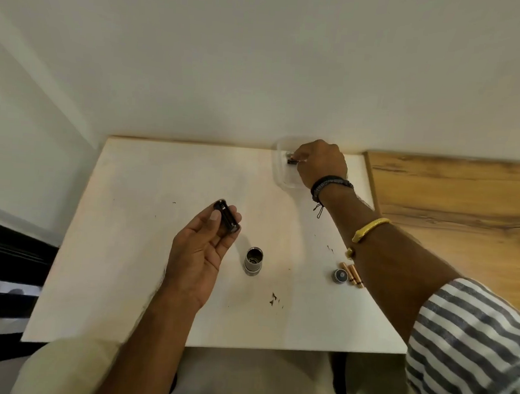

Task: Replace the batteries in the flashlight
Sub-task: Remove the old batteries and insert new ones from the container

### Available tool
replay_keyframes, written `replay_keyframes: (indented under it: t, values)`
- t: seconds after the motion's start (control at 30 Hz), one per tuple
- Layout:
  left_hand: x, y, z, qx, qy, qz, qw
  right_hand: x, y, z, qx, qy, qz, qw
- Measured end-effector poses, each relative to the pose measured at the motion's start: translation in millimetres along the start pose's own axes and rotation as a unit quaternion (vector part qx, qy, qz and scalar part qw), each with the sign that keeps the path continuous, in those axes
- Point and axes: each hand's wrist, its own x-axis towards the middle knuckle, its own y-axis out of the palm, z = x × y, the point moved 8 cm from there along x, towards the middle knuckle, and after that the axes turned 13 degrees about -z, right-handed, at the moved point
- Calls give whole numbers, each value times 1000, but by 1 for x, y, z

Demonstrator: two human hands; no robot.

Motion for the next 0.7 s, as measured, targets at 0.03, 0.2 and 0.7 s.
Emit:
replay_keyframes:
  t: [0.03, 0.2, 0.7]
  values:
    - [0, 1, 2, 4, -2, 1, 1000, 3, 4, 0, -19, -6, 11, 1000]
    - [1, 1, 3, -1, -6, -3, 1000, 10, 14, -3, -61, -26, 20, 998]
    - [-52, 9, -10, -1, 15, 20, 1000, -94, -68, 12, 201, -2, -50, 978]
